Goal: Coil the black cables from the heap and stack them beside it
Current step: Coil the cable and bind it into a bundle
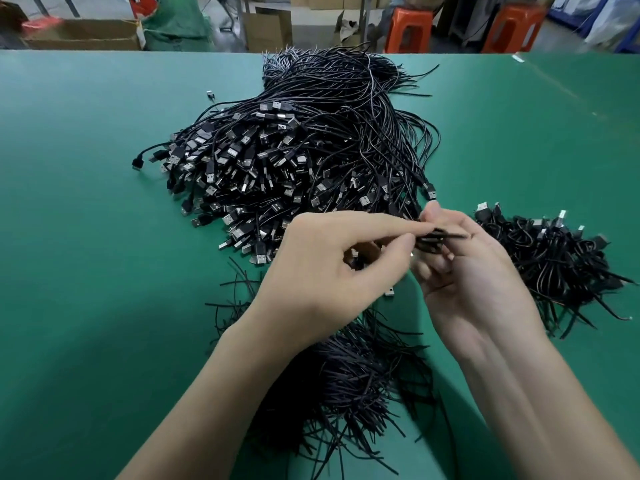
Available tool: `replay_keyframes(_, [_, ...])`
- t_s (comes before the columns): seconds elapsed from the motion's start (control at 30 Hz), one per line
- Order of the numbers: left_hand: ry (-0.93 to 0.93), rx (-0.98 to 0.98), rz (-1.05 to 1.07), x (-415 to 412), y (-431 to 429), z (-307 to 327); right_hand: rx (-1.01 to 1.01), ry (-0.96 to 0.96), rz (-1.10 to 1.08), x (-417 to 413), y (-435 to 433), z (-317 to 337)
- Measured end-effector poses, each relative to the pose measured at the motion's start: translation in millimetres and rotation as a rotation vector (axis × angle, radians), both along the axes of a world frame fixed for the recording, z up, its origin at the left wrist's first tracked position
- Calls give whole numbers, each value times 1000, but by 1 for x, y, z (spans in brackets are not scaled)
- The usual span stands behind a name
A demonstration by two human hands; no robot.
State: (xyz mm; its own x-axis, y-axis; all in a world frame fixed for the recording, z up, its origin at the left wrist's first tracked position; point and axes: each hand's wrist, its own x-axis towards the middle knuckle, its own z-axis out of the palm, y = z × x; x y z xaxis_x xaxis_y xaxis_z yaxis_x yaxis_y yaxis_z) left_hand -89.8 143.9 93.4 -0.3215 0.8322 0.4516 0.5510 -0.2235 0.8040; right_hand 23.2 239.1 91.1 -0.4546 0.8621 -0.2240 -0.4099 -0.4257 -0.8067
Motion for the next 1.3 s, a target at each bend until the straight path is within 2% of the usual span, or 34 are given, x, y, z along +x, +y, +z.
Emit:
replay_keyframes(0.13, [-265, -92, -40, -4, 4, -1, 33, -56, 8, 0, -4, 2])
replay_keyframes(0.3, [-644, -132, -91, -7, 6, -8, 87, -2, 38, 1, -7, 8])
replay_keyframes(0.5, [-804, -147, -164, -5, 10, -10, 209, 8, 16, 2, -8, 9])
replay_keyframes(0.57, [-796, -135, -180, -5, 10, -11, 216, 5, 22, 3, -7, 9])
replay_keyframes(0.8, [-490, -84, -99, -7, 9, -10, 254, -76, 104, 6, -3, 10])
replay_keyframes(0.93, [-242, -40, -28, -8, 7, -6, 134, 15, 164, 5, 1, 6])
replay_keyframes(1.03, [-93, -24, 3, -7, 6, -7, 87, -9, 160, 6, 3, 4])
replay_keyframes(1.1, [-140, -49, -1, -7, 6, -8, 126, -21, 131, 7, 4, 3])
replay_keyframes(1.23, [-471, -162, -142, -12, 4, -6, 270, -78, 82, 6, -1, 3])
replay_keyframes(1.3, [-526, -196, -121, -14, 5, -8, 354, -114, 86, 4, -5, 2])
